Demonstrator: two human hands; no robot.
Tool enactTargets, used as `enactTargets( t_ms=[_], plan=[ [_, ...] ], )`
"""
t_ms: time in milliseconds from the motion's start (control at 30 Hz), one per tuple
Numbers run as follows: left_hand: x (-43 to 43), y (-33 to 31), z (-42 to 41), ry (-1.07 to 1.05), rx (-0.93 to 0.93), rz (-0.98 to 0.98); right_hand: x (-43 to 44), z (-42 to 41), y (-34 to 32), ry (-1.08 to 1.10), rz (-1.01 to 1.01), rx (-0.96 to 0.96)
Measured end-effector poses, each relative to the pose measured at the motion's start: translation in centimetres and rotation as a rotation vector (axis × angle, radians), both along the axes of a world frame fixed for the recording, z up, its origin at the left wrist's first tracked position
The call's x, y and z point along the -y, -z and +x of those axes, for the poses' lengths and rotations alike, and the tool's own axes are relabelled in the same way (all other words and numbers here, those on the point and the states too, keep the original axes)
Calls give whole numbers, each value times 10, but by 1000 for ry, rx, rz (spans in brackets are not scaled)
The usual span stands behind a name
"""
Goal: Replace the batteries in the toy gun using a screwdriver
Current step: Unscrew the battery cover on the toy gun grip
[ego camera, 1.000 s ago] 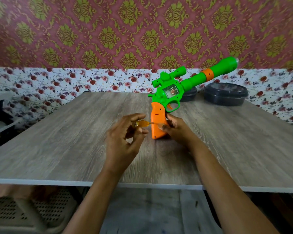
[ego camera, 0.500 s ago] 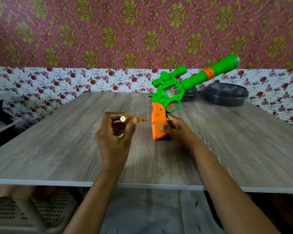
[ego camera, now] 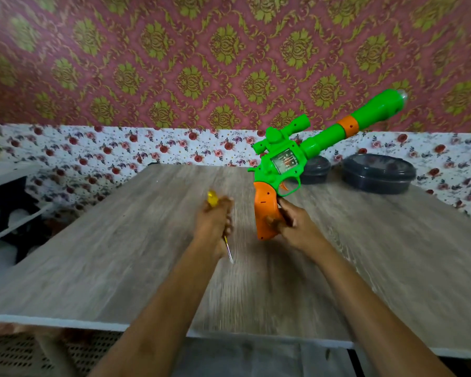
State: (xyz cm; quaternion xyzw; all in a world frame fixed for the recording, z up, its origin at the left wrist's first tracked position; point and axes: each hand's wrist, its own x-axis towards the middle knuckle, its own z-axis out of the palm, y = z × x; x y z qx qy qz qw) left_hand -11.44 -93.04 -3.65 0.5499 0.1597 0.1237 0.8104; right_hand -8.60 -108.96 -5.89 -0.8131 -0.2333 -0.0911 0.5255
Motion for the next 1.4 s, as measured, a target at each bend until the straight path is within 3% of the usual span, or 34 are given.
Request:
enactTargets(
  t_ms=[67, 200, 367, 467, 667, 1133, 1300, 1400],
  plan=[
    [3, 8, 16, 189, -144, -20, -5, 12, -4, 64, -60, 48],
    [6, 11, 37, 402, -216, -148, -16, 27, -11, 244, -261, 160],
    [-2, 18, 56, 497, -212, -214, -25, 24, -16, 334, -667, 283],
    [-5, 21, 60, 507, -186, -260, -30, 22, -15, 335, -796, 372],
    [1, 19, 54, 499, -106, -390, -34, 19, -13, 374, -841, 652],
    [-2, 19, 51, 381, -123, -361, -39, 15, -13, 388, -842, 738],
    [-4, 19, 53, 400, -158, -323, -32, 17, -13, 457, -737, 672],
    [-5, 19, 54, 390, -188, -183, -26, 20, -15, 447, -615, 457]
  ],
)
